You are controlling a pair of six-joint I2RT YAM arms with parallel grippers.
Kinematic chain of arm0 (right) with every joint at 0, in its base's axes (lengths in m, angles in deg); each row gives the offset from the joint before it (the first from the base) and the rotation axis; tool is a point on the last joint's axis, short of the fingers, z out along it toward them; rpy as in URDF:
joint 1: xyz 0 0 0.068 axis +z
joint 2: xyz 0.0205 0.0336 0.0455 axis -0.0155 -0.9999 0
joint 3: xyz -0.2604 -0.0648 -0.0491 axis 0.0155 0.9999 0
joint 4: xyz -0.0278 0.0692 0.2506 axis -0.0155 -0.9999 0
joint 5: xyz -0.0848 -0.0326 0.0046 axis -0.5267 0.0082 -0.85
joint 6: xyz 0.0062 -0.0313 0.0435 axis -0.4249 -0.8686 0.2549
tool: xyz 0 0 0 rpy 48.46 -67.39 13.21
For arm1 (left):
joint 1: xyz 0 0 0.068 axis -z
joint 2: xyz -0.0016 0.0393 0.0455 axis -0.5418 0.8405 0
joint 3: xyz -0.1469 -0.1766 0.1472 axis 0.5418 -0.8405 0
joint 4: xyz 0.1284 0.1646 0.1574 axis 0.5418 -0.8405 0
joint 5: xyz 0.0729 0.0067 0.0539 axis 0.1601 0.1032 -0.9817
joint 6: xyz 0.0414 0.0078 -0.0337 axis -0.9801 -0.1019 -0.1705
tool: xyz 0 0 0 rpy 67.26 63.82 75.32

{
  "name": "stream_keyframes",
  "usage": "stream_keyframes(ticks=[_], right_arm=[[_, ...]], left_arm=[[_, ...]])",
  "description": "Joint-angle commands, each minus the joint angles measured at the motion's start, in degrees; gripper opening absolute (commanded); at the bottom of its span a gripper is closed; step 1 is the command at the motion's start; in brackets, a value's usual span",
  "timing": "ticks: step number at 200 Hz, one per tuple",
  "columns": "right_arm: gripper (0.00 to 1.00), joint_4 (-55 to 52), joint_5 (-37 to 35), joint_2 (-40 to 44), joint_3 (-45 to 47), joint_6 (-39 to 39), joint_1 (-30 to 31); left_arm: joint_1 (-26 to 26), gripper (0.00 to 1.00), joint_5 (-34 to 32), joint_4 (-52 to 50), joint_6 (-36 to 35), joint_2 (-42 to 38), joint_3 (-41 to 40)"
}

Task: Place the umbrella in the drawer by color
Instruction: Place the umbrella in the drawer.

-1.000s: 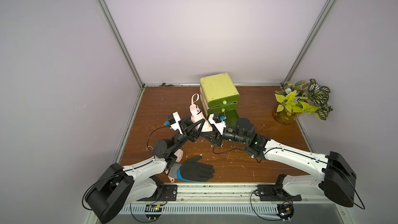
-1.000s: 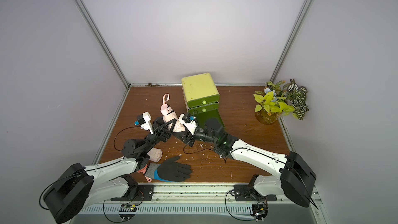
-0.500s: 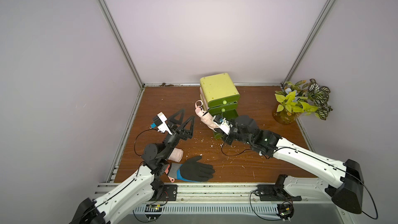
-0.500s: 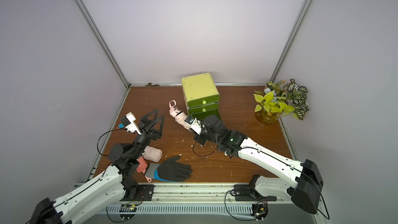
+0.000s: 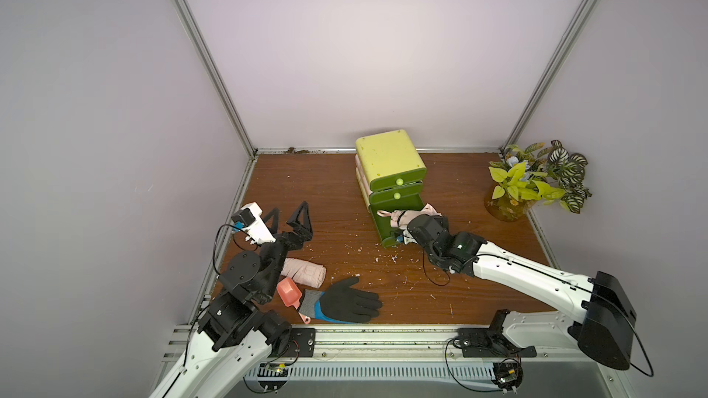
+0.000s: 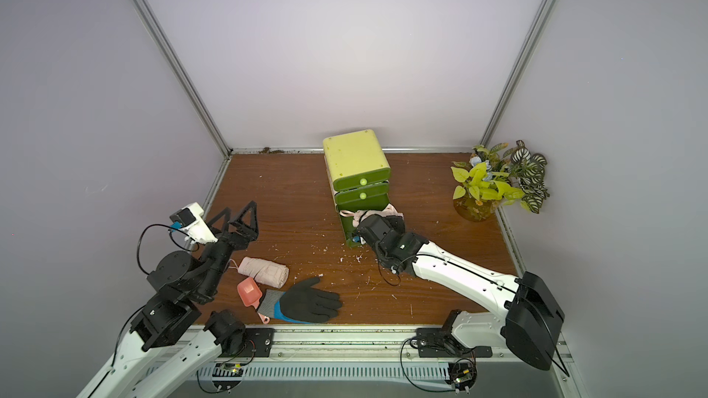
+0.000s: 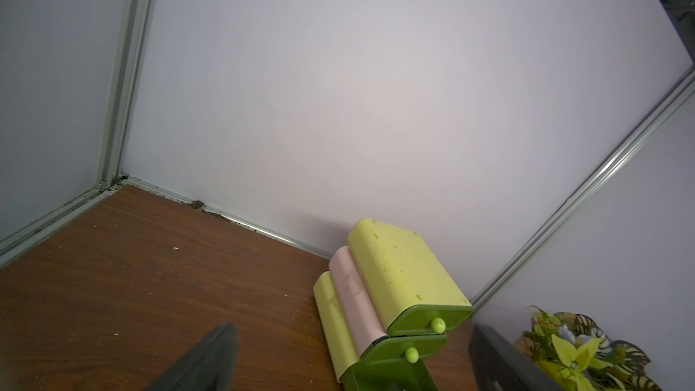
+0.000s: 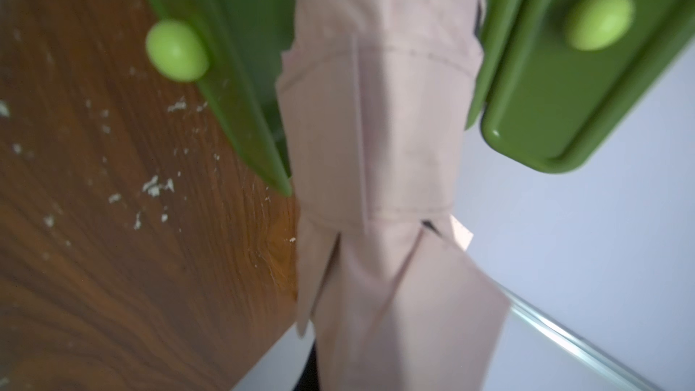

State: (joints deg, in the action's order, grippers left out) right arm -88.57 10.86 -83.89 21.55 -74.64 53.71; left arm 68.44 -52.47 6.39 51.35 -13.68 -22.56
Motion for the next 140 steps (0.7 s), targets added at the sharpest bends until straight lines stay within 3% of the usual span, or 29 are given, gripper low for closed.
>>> stream_keyframes(ticks=[1, 22, 70, 108, 140], right_arm=[[0.0, 14.98, -4.26, 1.06, 1.54, -18.76, -0.26], [0.0, 21.1, -3.88, -3.43, 1.36, -22.32, -0.69], [0.0, 23.63, -4.77, -13.38, -4.8, -24.81, -3.11], [0.0, 24.4, 3.07, -13.93, -5.14, -26.6, -3.86], [0.2, 23.37, 9.65, -14.76, -5.12, -24.17, -4.34]], left_arm=[[0.36, 0.99, -1.28, -3.68, -1.93, -2.74, -1.67], [0.39, 0.99, -0.27, -3.84, -1.45, -3.33, -2.07], [0.38, 0.99, 0.88, -4.9, -1.05, -3.46, -1.93], [0.36, 0.99, -0.03, -4.98, -0.96, -4.8, -2.41], [0.31, 0.99, -0.02, -5.15, -0.8, -4.53, -2.41]])
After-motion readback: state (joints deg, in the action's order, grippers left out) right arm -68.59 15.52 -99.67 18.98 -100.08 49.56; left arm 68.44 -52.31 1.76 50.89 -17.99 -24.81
